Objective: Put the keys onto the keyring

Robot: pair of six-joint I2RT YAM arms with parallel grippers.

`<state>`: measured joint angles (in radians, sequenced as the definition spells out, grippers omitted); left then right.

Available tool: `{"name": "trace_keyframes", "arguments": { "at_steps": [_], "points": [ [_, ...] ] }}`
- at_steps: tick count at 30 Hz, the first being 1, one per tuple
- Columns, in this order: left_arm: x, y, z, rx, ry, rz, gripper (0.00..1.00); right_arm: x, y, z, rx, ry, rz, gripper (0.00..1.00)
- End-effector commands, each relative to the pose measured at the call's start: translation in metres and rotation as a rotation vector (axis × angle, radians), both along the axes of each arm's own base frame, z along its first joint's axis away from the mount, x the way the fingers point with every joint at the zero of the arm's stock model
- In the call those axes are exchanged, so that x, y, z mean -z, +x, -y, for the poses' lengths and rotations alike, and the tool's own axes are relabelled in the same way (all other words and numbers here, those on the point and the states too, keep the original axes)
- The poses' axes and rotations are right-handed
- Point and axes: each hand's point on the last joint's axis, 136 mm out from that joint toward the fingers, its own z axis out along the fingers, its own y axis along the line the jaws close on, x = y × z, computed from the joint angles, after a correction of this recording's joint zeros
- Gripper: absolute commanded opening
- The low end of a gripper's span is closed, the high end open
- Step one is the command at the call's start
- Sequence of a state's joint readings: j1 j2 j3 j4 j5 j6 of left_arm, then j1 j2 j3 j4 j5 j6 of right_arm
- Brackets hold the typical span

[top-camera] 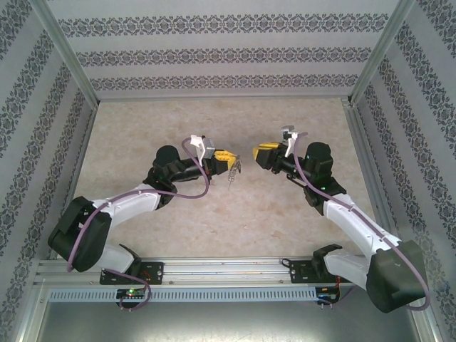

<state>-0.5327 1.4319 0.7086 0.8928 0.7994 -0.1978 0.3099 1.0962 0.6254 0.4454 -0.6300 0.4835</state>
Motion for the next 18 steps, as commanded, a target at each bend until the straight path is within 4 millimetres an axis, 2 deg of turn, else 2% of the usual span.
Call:
{"name": "trace_keyframes", "arguments": {
  "at_steps": [1, 9, 18],
  "points": [
    [-0.033, -0.001, -0.001, 0.036, -0.080, 0.061, 0.00, -0.031, -0.007, -0.010, -0.070, 0.059, 0.086, 0.44],
    [-0.044, 0.002, -0.001, 0.044, -0.144, 0.046, 0.00, -0.032, -0.027, -0.028, -0.166, 0.059, 0.110, 0.52],
    [-0.047, 0.004, 0.002, 0.074, -0.187, 0.011, 0.00, -0.028, -0.033, -0.040, -0.209, 0.064, 0.107, 0.48]
  ]
}}
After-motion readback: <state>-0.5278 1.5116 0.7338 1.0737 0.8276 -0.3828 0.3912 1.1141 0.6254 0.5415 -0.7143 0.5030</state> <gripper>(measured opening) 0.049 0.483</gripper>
